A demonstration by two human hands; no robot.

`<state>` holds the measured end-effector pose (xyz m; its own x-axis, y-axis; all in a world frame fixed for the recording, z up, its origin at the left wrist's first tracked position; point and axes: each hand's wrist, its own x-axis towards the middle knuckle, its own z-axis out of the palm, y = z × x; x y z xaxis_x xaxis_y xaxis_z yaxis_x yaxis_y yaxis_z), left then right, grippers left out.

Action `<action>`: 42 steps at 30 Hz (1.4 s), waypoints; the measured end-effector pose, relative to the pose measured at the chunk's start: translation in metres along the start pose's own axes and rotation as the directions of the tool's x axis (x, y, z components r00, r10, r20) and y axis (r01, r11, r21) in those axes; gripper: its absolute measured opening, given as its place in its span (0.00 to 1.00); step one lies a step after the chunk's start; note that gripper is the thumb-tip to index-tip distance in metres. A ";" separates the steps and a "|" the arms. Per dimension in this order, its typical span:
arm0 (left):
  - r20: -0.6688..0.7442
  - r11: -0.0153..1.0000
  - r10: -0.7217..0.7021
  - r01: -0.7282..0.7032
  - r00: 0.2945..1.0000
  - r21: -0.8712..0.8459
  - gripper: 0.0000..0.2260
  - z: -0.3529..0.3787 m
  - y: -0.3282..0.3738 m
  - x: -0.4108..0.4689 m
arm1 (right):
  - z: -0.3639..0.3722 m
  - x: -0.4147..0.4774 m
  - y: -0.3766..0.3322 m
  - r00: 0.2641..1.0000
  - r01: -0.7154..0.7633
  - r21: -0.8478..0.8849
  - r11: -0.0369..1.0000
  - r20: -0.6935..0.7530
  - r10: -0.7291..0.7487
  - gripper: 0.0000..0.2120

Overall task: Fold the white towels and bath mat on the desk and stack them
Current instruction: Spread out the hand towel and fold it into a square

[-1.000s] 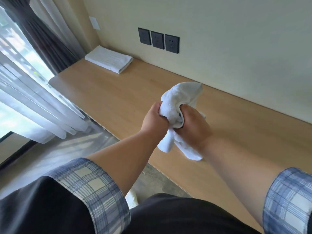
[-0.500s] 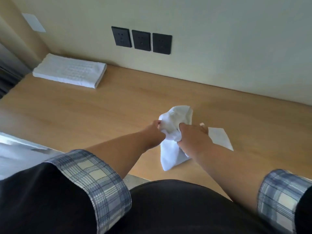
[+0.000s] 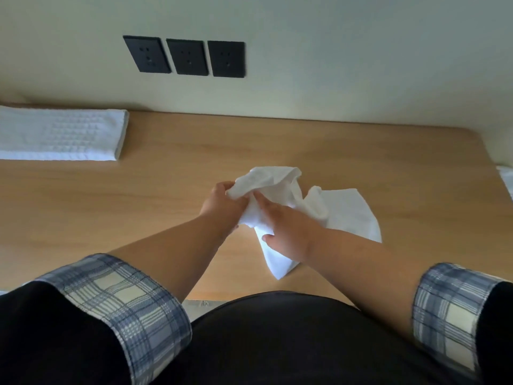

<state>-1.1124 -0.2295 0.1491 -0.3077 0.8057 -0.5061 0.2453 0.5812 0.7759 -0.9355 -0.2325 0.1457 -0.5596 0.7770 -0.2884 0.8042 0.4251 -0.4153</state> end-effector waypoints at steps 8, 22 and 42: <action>-0.078 0.721 -0.537 0.409 0.840 -0.559 0.11 -0.019 -0.006 0.034 | 0.006 -0.024 0.047 0.980 -0.196 -0.328 0.924 -0.095 0.174 0.30; 0.743 0.160 0.175 -0.764 0.646 0.625 0.33 0.017 -0.059 -0.003 | -0.011 0.001 0.092 0.982 -0.186 -0.458 0.870 -0.046 0.185 0.32; 0.668 -0.126 0.121 -0.656 0.735 0.744 0.29 0.088 -0.022 0.000 | -0.017 -0.014 0.146 0.855 -0.500 -0.125 0.857 0.084 0.511 0.40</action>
<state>-1.0372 -0.2325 0.0991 0.4175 0.7386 -0.5293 0.8551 -0.5164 -0.0461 -0.8067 -0.1736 0.1039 -0.0841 0.8428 -0.5316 0.9940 0.0339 -0.1036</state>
